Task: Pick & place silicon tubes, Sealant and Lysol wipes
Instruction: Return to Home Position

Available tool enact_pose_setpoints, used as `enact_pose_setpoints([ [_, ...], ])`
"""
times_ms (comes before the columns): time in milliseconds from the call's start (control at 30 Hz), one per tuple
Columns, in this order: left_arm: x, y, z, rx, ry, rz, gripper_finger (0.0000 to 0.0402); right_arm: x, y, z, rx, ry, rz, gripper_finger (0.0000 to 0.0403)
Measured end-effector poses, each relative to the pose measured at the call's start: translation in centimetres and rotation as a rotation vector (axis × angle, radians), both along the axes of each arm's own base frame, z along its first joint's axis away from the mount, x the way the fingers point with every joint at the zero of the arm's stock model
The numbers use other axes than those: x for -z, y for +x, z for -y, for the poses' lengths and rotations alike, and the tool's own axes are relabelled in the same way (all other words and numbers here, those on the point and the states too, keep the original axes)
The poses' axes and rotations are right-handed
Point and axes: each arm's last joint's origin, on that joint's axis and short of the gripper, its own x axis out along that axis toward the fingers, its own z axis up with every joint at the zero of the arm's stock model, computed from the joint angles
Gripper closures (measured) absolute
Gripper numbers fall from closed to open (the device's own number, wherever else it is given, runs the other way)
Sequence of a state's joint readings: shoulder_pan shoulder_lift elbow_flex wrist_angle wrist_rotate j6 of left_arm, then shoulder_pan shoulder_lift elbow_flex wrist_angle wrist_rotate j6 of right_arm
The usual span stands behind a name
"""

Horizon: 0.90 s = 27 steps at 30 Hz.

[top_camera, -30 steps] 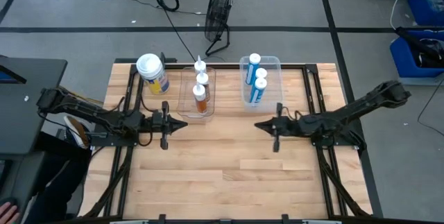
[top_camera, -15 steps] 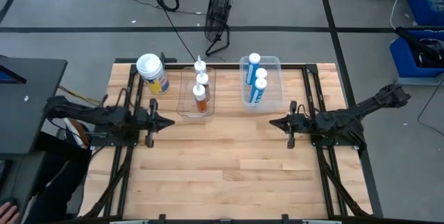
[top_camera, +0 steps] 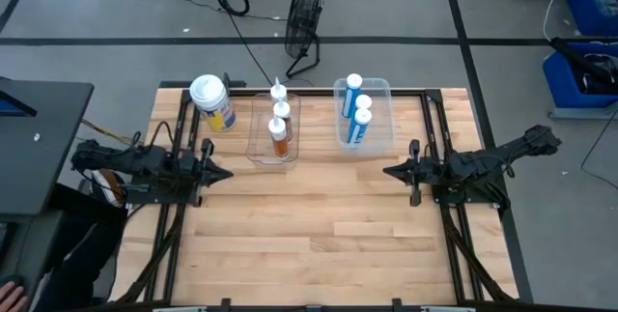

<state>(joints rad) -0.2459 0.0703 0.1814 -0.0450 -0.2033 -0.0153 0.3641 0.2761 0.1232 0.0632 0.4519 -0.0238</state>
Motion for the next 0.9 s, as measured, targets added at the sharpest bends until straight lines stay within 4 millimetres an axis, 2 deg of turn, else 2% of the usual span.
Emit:
enact_pose_setpoints([
  [133, 0.2, -0.1, 0.1, 0.036, 0.005, -0.003, 0.0399, -0.3, -0.5, 0.3, -0.019, -0.010, 0.026, 0.0403],
  [300, 1.1, 0.0, -0.4, -0.082, -0.001, -0.007, 0.0399, -0.2, -1.4, 0.8, -0.051, -0.017, 0.038, 0.0403],
  [433, 1.5, -0.1, -0.4, -0.030, 0.001, 0.006, 0.0399, 1.4, -1.9, 0.9, -0.058, -0.019, 0.018, 0.0403],
  [567, 2.5, 0.2, -0.3, -0.033, 0.012, -0.014, 0.0399, 1.1, -1.8, 0.8, -0.102, 0.001, 0.050, 0.0403],
  [733, 4.1, 0.7, -0.2, -0.032, 0.034, -0.024, 0.0399, 1.4, -1.7, 0.8, -0.091, 0.012, 0.033, 0.0403],
  [900, 4.4, 0.8, -0.3, -0.049, 0.076, -0.008, 0.0399, 1.3, -1.7, 1.1, -0.003, 0.031, 0.040, 0.0403],
])
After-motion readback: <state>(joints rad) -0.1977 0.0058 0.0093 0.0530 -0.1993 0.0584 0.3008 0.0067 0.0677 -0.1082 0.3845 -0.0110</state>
